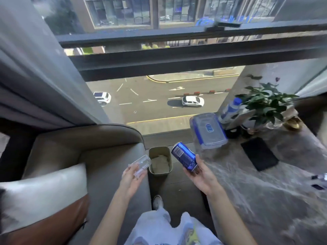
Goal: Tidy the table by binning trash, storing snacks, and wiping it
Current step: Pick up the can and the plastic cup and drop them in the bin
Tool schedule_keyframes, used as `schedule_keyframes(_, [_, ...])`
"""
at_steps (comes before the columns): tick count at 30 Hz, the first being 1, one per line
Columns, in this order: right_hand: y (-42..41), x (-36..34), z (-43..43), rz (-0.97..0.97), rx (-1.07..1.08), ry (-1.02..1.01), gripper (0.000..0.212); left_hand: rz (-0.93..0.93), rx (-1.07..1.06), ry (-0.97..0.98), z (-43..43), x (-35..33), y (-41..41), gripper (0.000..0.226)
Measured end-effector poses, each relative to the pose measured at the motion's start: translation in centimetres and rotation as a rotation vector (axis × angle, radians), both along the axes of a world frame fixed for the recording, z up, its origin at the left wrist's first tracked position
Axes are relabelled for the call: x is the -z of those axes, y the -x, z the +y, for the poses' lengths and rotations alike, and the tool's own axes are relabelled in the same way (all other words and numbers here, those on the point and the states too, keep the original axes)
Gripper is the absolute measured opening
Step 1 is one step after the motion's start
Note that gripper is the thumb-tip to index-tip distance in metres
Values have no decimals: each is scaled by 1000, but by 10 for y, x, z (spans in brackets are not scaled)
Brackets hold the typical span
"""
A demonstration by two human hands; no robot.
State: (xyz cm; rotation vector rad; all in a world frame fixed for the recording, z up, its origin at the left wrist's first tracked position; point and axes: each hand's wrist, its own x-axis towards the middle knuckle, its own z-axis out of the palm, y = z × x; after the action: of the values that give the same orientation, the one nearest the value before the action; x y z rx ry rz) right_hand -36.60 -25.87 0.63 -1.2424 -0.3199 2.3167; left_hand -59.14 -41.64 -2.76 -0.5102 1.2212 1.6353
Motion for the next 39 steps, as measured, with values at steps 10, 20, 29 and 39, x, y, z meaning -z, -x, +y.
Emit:
schedule_keyframes(10, [119, 142, 66, -207, -76, 140, 44, -45, 20, 133, 75, 127, 68, 24])
schedule_keyframes(20, [166, 476, 105, -372, -54, 315, 48, -138, -35, 280, 154, 450, 52, 60])
schedule_keyframes(29, [193, 661, 120, -473, -155, 183, 53, -226, 86, 385, 208, 633, 40, 59])
schedule_keyframes(39, [220, 736, 117, -914, -806, -477, 79, 16, 375, 515, 225, 705, 67, 94])
